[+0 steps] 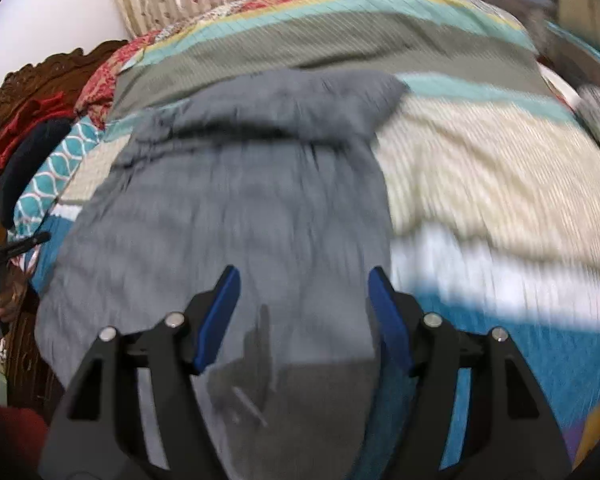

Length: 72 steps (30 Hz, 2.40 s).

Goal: Fold large clothes

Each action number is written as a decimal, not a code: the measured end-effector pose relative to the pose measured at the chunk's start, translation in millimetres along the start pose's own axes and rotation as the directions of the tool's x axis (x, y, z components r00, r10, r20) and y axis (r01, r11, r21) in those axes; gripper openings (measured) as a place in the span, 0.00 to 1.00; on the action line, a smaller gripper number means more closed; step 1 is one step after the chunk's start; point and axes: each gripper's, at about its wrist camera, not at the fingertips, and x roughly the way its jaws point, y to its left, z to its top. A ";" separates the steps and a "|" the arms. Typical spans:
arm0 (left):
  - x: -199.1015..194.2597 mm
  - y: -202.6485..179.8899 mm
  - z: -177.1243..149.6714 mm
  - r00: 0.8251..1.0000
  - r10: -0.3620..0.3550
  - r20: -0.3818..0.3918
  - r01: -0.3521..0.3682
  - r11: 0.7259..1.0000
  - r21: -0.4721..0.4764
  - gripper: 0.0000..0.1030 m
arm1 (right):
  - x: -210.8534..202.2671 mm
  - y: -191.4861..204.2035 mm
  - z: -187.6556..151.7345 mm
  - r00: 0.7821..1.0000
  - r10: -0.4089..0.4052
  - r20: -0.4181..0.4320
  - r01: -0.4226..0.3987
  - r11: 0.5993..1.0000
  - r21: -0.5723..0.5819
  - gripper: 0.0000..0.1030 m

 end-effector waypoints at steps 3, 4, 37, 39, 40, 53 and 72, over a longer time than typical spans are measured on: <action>-11.8 20.3 -34.0 0.996 -0.084 -0.036 0.079 0.991 -0.104 0.69 | -21.8 -7.6 -37.4 1.000 0.023 -0.006 -0.023 0.996 0.090 0.62; -14.2 23.4 -42.6 0.993 -0.109 -0.044 0.103 0.986 -0.128 0.71 | -26.5 -9.7 -45.0 1.000 0.027 -0.007 -0.027 0.994 0.104 0.62; -74.4 -16.4 -86.4 0.838 -0.546 0.020 0.518 0.783 -0.343 0.25 | -116.4 -3.4 -86.6 0.889 0.453 0.060 -0.455 0.865 0.212 0.05; -82.0 -8.3 -72.1 0.816 -0.574 0.068 0.555 0.745 -0.370 0.25 | -119.0 -4.7 -71.8 0.877 0.469 0.100 -0.479 0.852 0.212 0.05; -83.1 -6.2 -63.5 0.805 -0.587 0.089 0.571 0.725 -0.386 0.25 | -118.0 -5.9 -63.4 0.872 0.474 0.121 -0.489 0.844 0.221 0.05; 17.2 -18.0 82.6 0.867 -0.497 0.047 0.458 0.755 -0.469 0.25 | 2.9 -48.1 66.6 0.923 0.370 0.107 -0.382 0.848 0.367 0.05; 123.9 -75.3 119.2 0.988 -0.098 -0.121 0.081 0.987 -0.142 0.38 | 62.5 -87.3 93.8 0.900 0.281 0.334 -0.431 0.686 0.586 0.70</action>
